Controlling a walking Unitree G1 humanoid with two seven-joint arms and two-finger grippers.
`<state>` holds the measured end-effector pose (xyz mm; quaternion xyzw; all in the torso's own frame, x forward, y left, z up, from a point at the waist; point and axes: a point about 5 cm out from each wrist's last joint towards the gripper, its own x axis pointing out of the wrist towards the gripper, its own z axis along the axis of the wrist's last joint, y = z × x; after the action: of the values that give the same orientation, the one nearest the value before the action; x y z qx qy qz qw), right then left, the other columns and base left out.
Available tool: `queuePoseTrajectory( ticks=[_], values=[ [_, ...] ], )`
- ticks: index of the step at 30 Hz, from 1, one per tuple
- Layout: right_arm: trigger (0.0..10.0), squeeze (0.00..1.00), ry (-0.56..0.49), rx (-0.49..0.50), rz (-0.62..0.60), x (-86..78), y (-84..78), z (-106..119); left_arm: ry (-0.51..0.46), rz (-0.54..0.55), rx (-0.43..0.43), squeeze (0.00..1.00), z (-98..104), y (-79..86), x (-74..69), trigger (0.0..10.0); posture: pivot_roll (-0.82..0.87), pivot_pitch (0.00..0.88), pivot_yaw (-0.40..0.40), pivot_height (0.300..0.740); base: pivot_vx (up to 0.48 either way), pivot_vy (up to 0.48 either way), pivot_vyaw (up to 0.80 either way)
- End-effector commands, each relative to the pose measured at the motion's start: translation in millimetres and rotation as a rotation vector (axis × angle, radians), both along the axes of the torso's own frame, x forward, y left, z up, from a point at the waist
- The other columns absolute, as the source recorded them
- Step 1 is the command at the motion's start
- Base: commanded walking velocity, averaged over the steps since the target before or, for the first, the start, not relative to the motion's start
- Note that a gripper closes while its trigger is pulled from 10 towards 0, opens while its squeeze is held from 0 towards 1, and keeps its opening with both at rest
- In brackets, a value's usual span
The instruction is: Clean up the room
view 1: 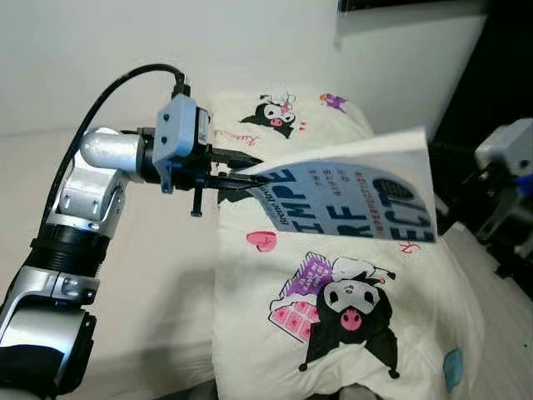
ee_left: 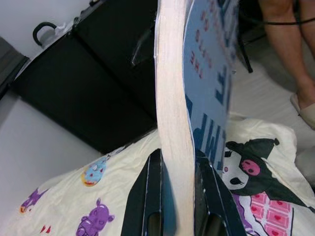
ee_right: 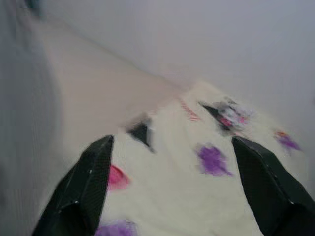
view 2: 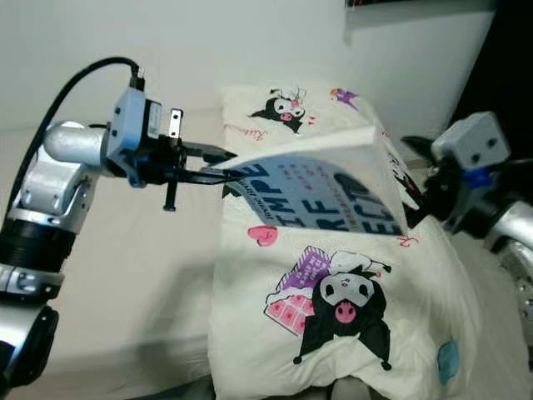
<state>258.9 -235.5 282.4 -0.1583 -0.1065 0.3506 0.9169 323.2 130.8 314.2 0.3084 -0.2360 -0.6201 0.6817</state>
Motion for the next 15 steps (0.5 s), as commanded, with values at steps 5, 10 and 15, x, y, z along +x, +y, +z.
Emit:
queuePoseTrajectory(
  ticks=[5, 10, 15],
  values=[
    [10.0, 0.0, -0.083, 0.219, 0.321, -34.8, 17.4, 27, 0.008, -0.002, -0.035, 0.0, 1, -2.0, -1.8, 0.0, -0.06, 0.03, 0.055, 0.591, 0.0, 0.0, 0.0],
    [10.0, 0.0, -0.102, 0.345, 0.52, -59.6, 29.0, 34, 0.028, 0.022, -0.044, 0.0, 1, -2.3, -0.6, 0.0, -0.07, 0.038, 0.063, 0.591, 0.0, 0.0, 0.0],
    [10.0, 0.0, -0.086, 0.375, 0.57, -65.9, 33.5, 34, 0.024, 0.047, -0.048, 0.0, 2, -0.3, 2.2, 0.0, -0.07, 0.043, 0.068, 0.591, 0.0, 0.0, 0.0]
  ],
)
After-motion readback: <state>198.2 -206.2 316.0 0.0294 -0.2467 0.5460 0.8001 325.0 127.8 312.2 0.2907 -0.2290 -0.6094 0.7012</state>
